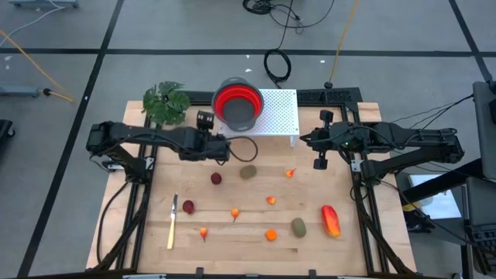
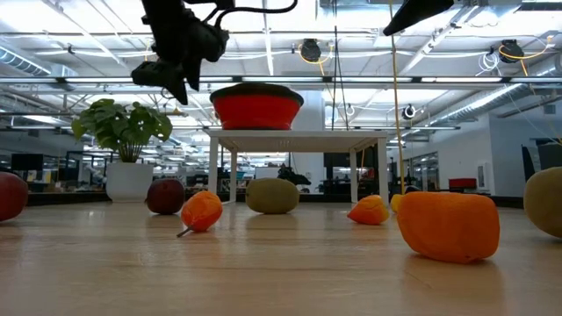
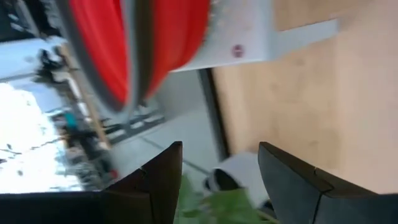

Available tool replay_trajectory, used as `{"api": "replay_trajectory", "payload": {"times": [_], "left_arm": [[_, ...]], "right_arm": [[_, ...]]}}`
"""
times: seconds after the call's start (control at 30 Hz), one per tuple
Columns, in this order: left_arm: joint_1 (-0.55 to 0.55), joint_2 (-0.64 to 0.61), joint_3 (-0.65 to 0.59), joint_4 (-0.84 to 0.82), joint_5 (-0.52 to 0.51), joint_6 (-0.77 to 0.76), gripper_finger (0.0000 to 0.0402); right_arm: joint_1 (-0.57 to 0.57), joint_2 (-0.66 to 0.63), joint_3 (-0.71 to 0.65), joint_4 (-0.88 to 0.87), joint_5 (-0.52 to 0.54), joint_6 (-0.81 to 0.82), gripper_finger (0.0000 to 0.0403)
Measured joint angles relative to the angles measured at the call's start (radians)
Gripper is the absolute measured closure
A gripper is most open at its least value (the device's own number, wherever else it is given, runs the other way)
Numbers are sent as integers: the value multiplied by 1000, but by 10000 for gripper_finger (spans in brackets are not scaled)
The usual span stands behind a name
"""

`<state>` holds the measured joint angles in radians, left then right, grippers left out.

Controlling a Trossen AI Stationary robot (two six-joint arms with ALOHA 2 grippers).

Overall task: Pick & Place Fruit
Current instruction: Put the mango into the red strainer bowl on the shelf

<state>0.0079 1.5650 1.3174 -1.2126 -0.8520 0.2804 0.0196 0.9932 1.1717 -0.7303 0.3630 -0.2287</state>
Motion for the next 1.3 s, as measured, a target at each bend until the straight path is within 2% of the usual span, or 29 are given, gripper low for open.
{"api": "replay_trajectory", "payload": {"times": [0.5, 0.77, 0.83, 1.07, 1.3], "left_arm": [[-131, 0, 0, -69, 399, -322, 190], [-223, 0, 0, -56, 629, -401, 190], [-247, 0, 0, -29, 656, -415, 190], [-311, 0, 0, 148, 731, -421, 190], [-325, 0, 0, 315, 743, -455, 190]], "right_arm": [[0, 0, 0, -4, -1, 0, 403], [1, 0, 0, -36, -3, 51, 403], [7, 0, 0, -47, -7, 86, 403], [48, 0, 0, -88, -135, 169, 403], [129, 0, 0, -146, -137, 194, 403]]}}
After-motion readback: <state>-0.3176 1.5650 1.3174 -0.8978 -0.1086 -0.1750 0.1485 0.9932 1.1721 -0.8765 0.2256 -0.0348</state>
